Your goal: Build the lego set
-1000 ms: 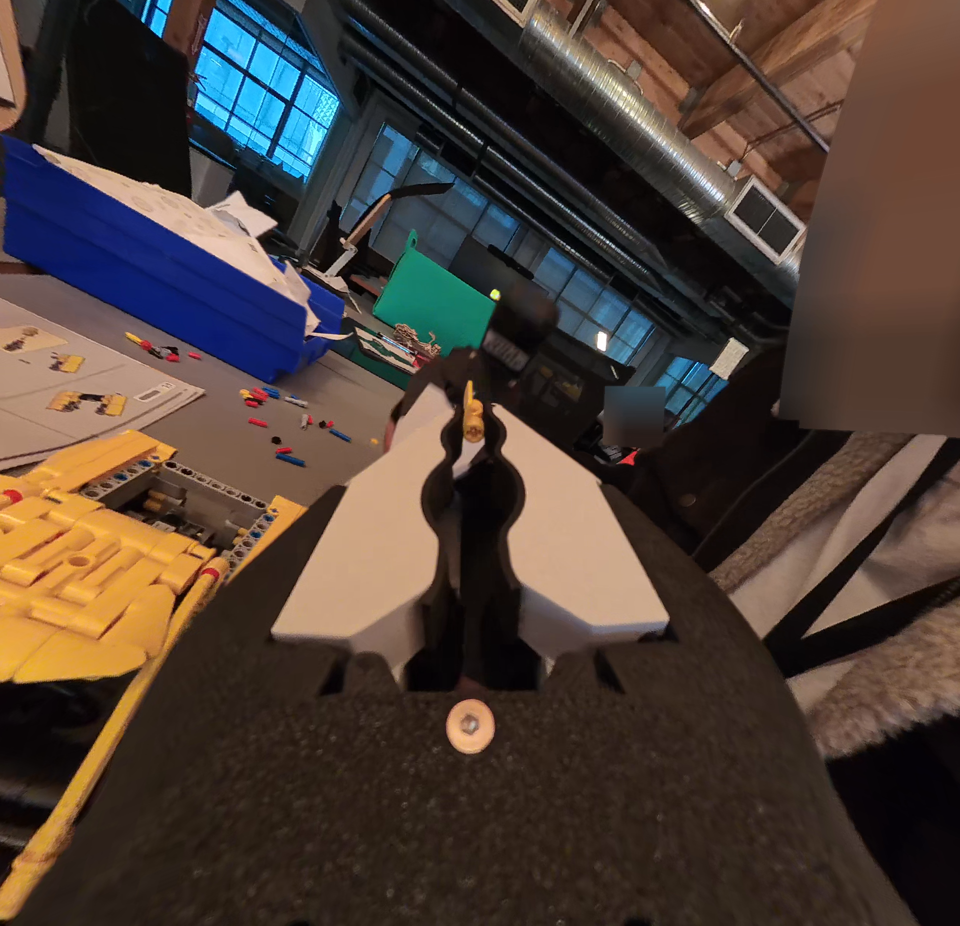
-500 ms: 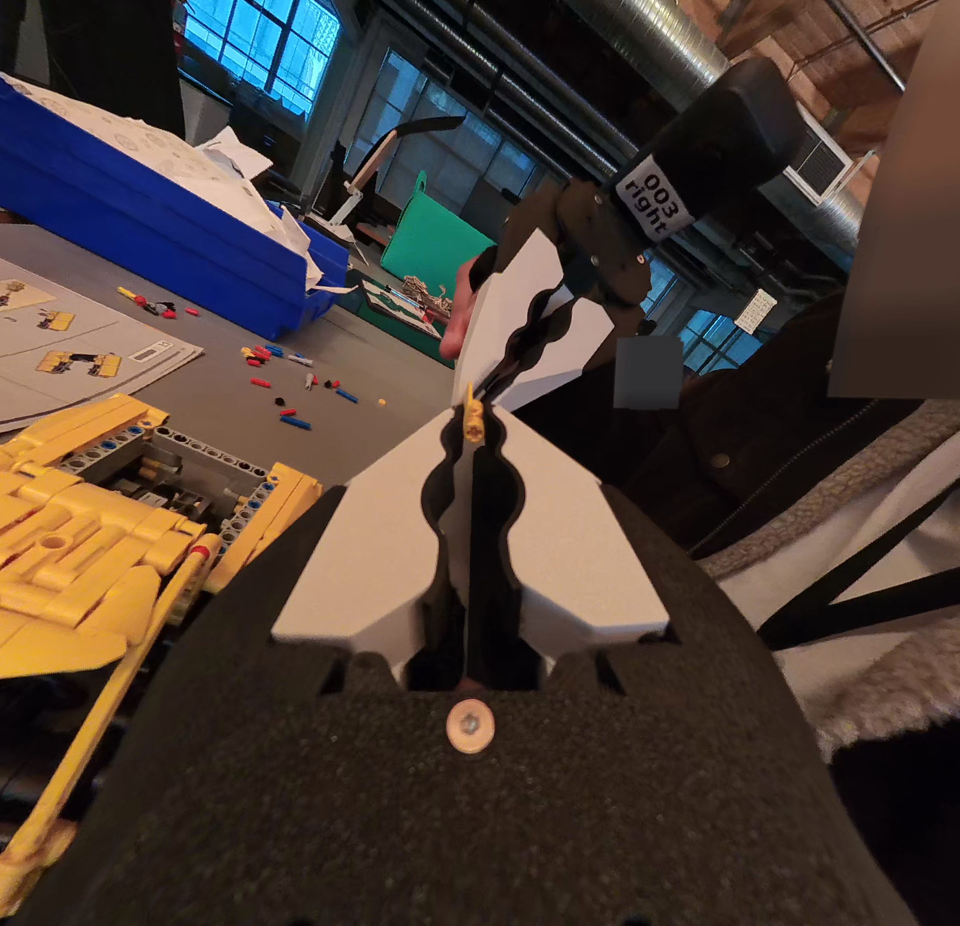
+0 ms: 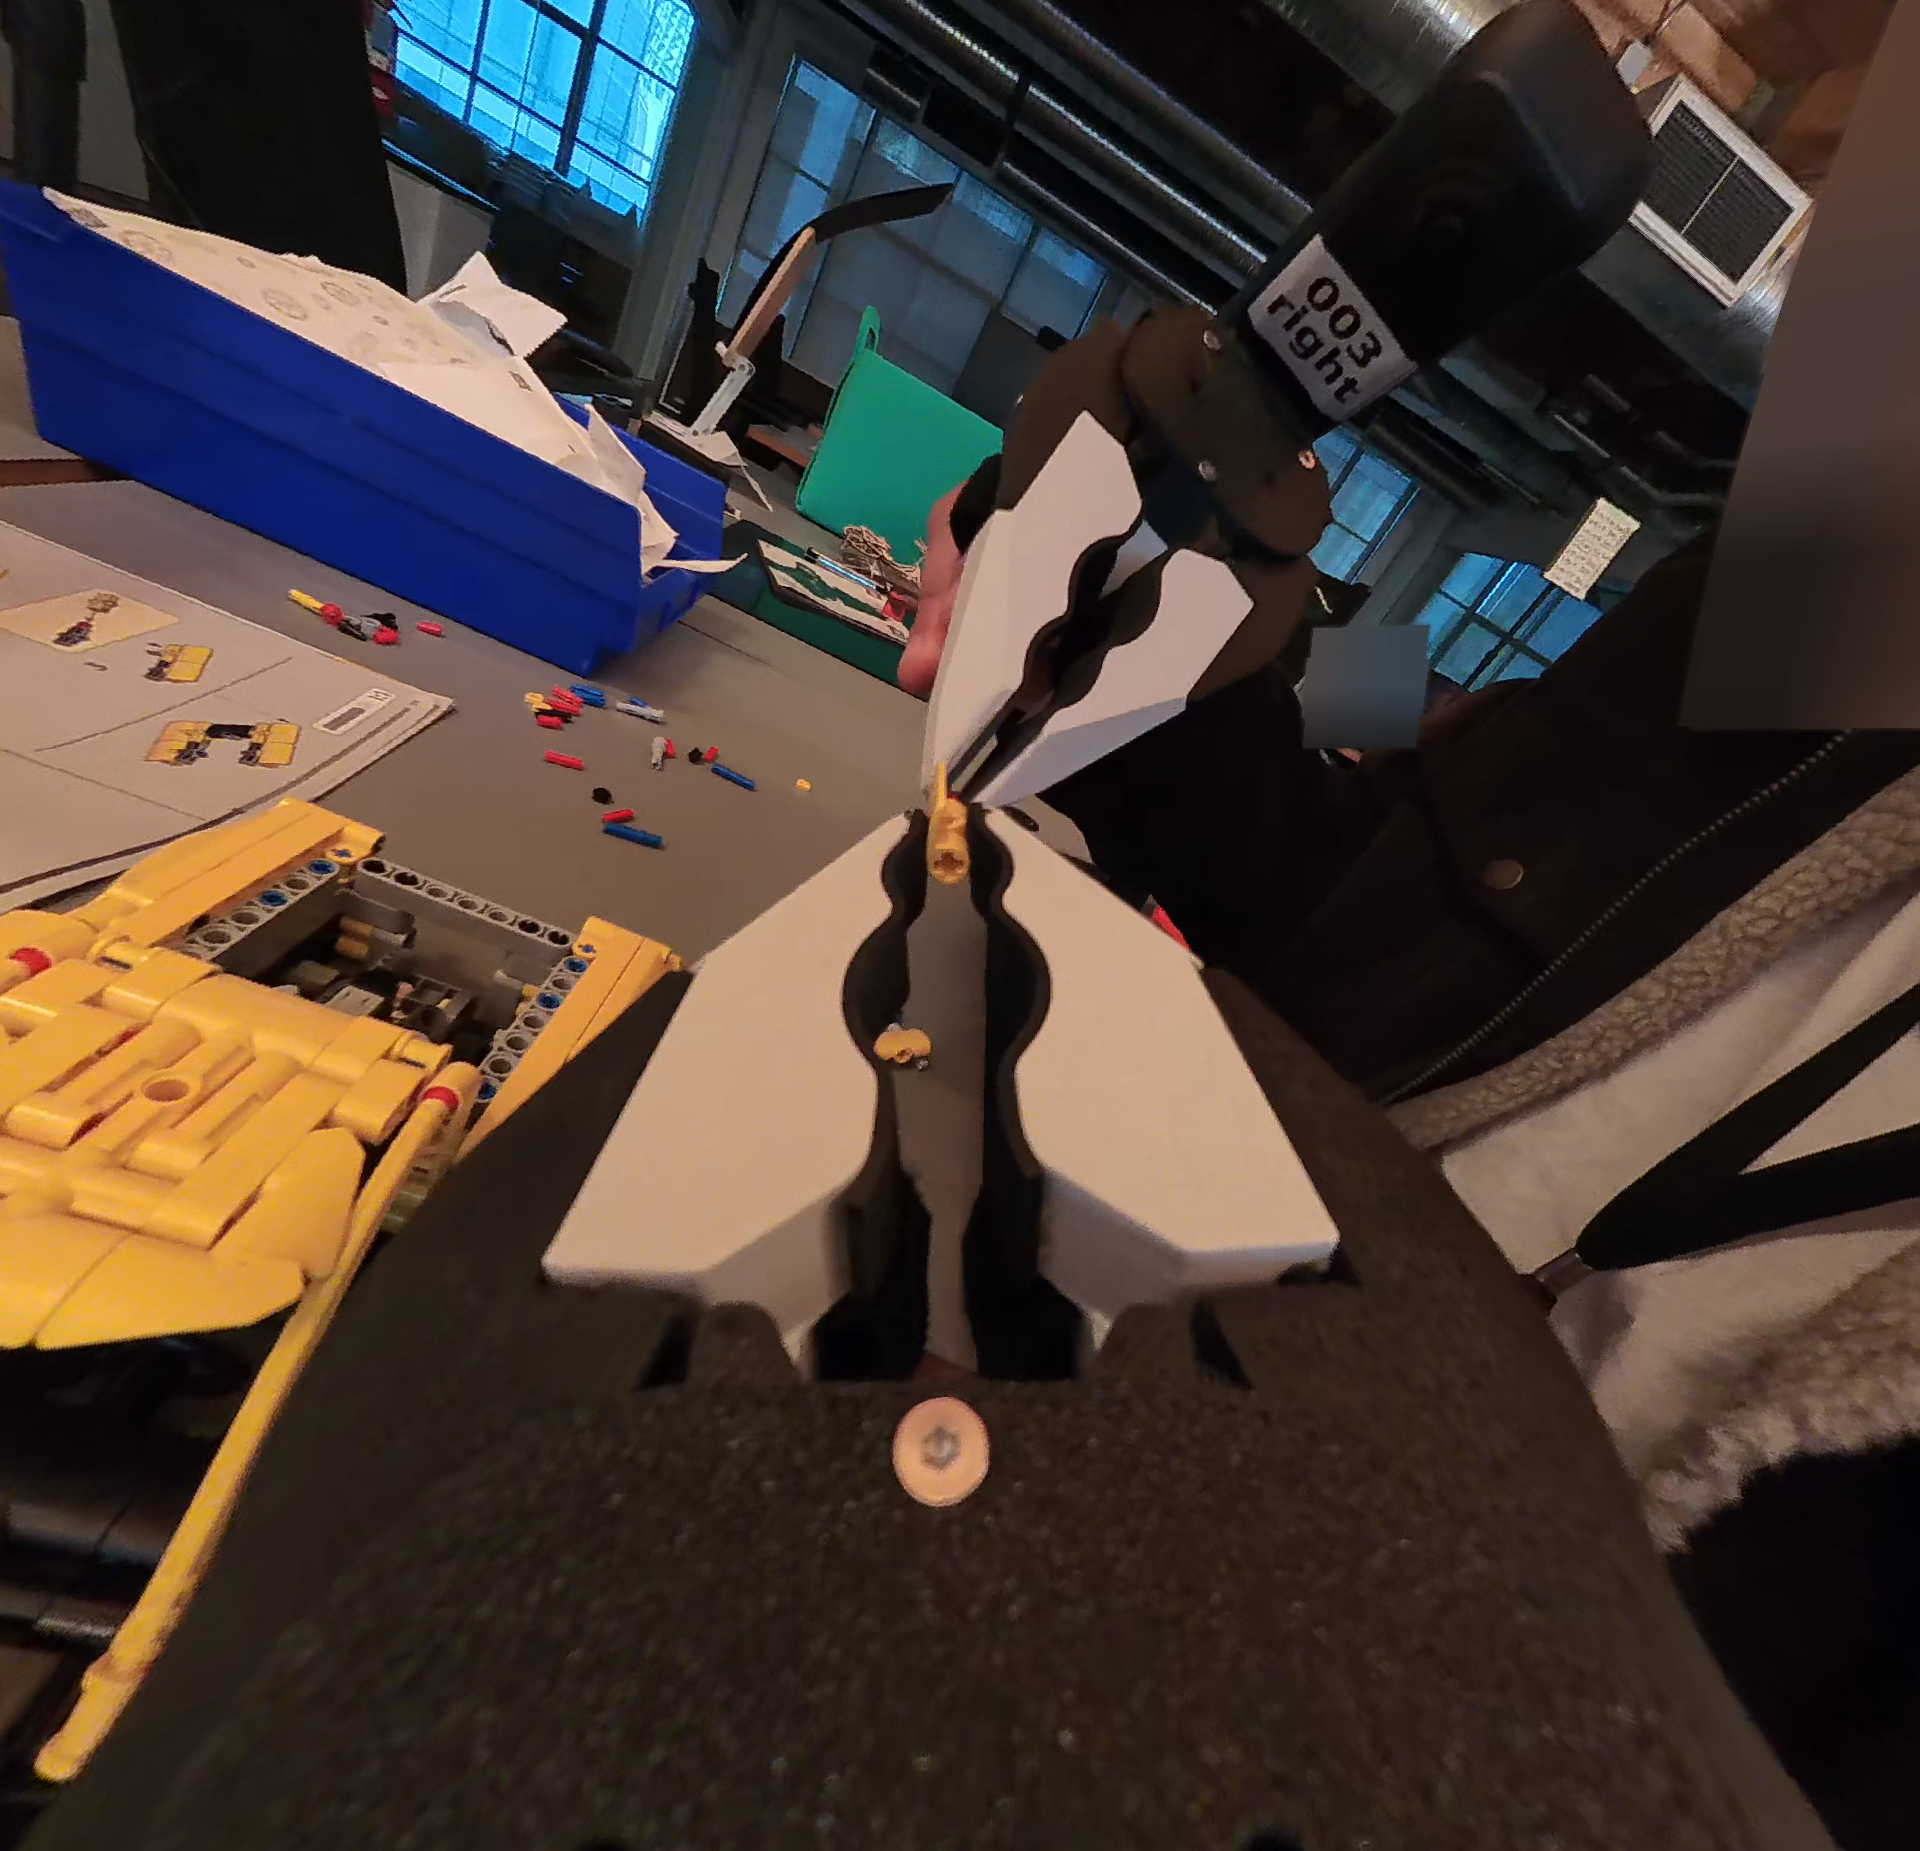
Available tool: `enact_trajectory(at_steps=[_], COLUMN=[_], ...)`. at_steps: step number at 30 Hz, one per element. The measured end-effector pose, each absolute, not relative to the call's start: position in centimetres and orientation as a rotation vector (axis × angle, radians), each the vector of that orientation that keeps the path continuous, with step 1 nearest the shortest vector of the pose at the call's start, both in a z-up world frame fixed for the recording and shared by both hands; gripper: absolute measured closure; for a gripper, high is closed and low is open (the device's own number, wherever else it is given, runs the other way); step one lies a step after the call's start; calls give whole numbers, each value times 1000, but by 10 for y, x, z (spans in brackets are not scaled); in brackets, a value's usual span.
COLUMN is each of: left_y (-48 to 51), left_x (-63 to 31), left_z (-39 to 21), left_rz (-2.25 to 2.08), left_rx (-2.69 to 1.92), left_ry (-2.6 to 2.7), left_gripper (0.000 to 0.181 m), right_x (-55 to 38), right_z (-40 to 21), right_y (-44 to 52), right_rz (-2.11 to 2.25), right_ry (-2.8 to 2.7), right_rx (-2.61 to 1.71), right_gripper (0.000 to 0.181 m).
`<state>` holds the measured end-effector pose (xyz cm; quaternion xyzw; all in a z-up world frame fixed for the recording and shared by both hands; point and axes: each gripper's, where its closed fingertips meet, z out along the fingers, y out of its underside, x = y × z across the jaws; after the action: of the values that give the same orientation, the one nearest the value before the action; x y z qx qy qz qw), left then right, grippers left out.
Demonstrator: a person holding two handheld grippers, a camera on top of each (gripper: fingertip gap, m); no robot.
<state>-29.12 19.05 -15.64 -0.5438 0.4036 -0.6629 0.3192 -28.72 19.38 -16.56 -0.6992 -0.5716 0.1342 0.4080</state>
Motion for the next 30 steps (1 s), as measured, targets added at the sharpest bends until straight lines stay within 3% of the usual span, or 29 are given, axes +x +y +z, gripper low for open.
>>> enact_trajectory(at_steps=[14,22,30], left_y=[190,185,188], left_x=[-289,-284,-284], left_z=[-163,-194,-186], left_rz=[-1887,-1686,-1713], left_rx=[-1505,-1632,-1596], left_ry=[1012,1185,1146], left_gripper=[175,175,175], right_x=[-288,-283,-284], right_z=[-173,-202,-192], right_y=[192,188,191], right_rz=[353,284,444], right_ry=[-1468,-1586,-1459], right_rx=[-1755,-1848,-1822], right_gripper=[179,179,178])
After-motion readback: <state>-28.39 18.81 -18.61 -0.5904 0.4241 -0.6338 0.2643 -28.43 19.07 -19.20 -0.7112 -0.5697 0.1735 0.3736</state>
